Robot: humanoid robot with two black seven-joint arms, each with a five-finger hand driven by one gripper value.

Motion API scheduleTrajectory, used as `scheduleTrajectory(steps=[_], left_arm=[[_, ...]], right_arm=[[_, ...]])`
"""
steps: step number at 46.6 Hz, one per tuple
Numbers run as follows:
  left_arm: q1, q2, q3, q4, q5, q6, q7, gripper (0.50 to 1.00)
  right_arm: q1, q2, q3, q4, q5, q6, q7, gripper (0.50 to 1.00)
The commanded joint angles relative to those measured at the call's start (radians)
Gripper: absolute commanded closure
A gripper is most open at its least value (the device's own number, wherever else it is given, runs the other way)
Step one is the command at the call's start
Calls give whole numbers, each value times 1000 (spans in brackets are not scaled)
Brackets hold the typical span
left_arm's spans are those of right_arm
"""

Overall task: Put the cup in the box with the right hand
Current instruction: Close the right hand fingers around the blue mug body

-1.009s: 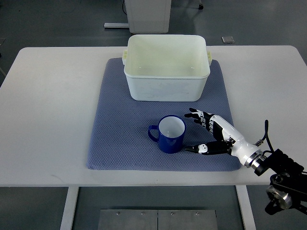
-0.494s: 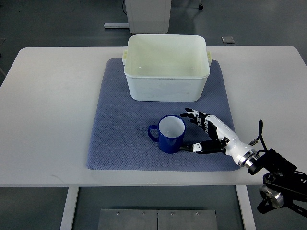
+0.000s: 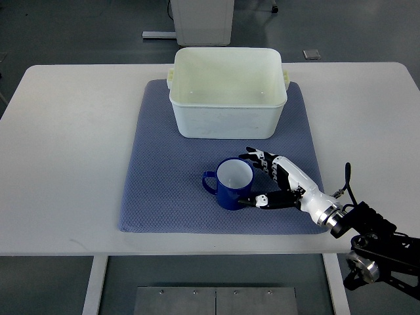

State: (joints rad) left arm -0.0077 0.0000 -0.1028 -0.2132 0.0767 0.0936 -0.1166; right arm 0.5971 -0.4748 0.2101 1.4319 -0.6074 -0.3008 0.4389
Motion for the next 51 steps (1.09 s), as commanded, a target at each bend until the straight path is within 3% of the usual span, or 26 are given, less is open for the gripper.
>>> scheduleTrajectory(steps=[1, 51], left_arm=[[0, 0, 0, 0, 0, 0, 0, 500], [0, 0, 0, 0, 0, 0, 0, 500]], right_arm=[[1, 5, 0, -1, 0, 0, -3, 500], [24, 67, -26, -19, 6, -29, -35, 502]])
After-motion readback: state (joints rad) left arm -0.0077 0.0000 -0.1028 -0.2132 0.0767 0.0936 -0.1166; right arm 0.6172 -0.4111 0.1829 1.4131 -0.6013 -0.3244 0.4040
